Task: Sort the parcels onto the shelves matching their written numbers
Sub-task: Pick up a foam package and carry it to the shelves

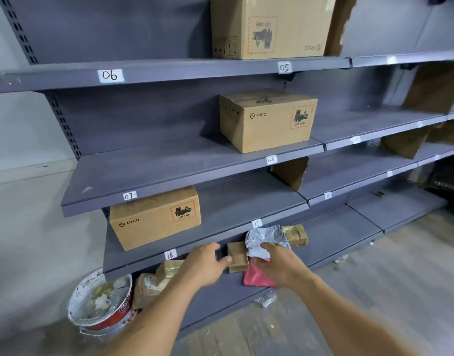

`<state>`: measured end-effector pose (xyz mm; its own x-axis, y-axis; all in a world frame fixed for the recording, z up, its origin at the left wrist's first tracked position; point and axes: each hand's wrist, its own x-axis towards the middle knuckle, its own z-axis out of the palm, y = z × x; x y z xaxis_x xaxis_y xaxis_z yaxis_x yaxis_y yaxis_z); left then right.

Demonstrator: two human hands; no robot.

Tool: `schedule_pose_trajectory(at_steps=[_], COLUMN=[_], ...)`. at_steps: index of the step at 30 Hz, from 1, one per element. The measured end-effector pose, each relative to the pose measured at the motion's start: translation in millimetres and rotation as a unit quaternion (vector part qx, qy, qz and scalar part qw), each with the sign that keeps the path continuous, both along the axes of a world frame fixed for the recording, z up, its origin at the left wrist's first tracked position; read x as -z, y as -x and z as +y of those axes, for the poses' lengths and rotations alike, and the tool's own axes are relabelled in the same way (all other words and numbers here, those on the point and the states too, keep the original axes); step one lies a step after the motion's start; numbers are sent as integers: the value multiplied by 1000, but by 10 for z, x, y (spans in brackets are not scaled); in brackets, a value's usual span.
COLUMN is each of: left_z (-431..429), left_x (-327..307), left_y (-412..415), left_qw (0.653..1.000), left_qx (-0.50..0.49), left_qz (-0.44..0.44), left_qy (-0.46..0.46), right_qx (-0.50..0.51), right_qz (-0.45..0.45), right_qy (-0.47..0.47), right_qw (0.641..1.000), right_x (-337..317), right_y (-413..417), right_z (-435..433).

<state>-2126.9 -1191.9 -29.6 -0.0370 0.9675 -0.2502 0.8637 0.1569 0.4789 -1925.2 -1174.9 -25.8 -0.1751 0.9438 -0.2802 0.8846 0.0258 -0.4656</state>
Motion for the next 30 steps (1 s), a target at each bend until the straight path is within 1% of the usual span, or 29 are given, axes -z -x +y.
schedule_pose_trajectory(at_steps=[5, 12, 17, 24, 30], left_z=[194, 525, 718, 1056, 1534], left_x=[-111, -185, -190, -101, 23], left_y=[-804, -2144, -3007, -4012, -4752], left_qw=[999, 993, 987, 972, 954], left_qx=[45, 114, 160, 231, 298], left_qz=[-2, -13, -22, -23, 2], left_qy=[2, 5, 8, 33, 40], right_qx=[39, 89, 159, 224, 279], right_qz=[-12, -28, -27, -23, -33], right_qy=[-3, -11, 3, 10, 27], right_qw=[999, 996, 987, 974, 959], right_x=[5, -136, -59, 102, 273], right_y=[-796, -2170, -3047, -3996, -4664], right_z=[34, 94, 126, 178, 435])
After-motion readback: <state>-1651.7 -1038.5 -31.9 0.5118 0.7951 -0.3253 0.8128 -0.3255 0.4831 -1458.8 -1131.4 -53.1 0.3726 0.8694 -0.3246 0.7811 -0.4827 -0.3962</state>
